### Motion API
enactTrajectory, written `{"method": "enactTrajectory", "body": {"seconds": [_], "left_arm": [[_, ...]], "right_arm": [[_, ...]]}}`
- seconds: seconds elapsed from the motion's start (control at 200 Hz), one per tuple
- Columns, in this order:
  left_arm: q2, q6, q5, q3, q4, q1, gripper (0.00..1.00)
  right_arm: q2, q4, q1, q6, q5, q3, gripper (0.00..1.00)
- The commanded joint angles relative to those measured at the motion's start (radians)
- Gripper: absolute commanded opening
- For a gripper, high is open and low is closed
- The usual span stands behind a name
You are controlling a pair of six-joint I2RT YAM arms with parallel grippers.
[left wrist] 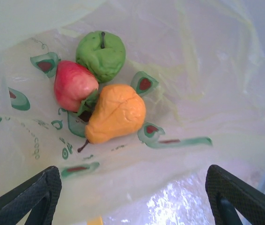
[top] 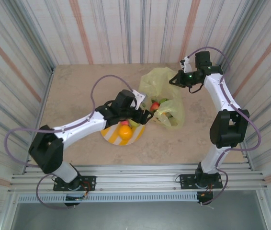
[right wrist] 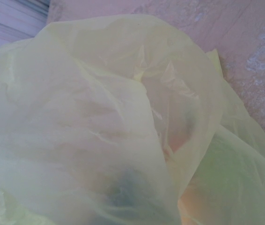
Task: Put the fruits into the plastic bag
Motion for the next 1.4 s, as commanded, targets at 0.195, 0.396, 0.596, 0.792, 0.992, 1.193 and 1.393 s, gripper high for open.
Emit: {"method": "enactTrajectory", "body": {"seconds": [0.195,0.396,0.596,0.792,0.992,1.193,1.393], "left_arm": [[-0.295,-0.048,-0.209,-0.201,-0.183,0.025,0.86],[-0.314,-0.09,-0.228,-0.293,-0.292,0.023,0.99],[-0.21,-0.076,-0.2,-0.262,-0.293,0.023,0.99],[-0.106,-0.066,-0.195,-0.234,-0.269,0.022,0.99],[-0.028,-0.064,-0.213,-0.228,-0.211,0.023,0.98],[0.039,-0.085,-0.178,-0.227,-0.167,0.022,0.89],[-0.018,-0.099,-0.18,-0.254,-0.162,0.022,0.78]], "right_arm": [[0.017,-0.013,-0.009,-0.007,-0.009,-0.012,0.0],[0.029,-0.012,-0.008,-0.005,-0.01,-0.009,0.0],[0.019,-0.017,-0.007,-0.009,-0.006,-0.013,0.0],[0.02,-0.014,-0.009,-0.01,-0.008,-0.018,0.0],[0.022,-0.013,-0.006,-0.008,-0.01,-0.018,0.0],[0.019,-0.014,-0.007,-0.009,-0.009,-0.022,0.0],[0.022,-0.014,-0.008,-0.009,-0.01,-0.021,0.0]]}}
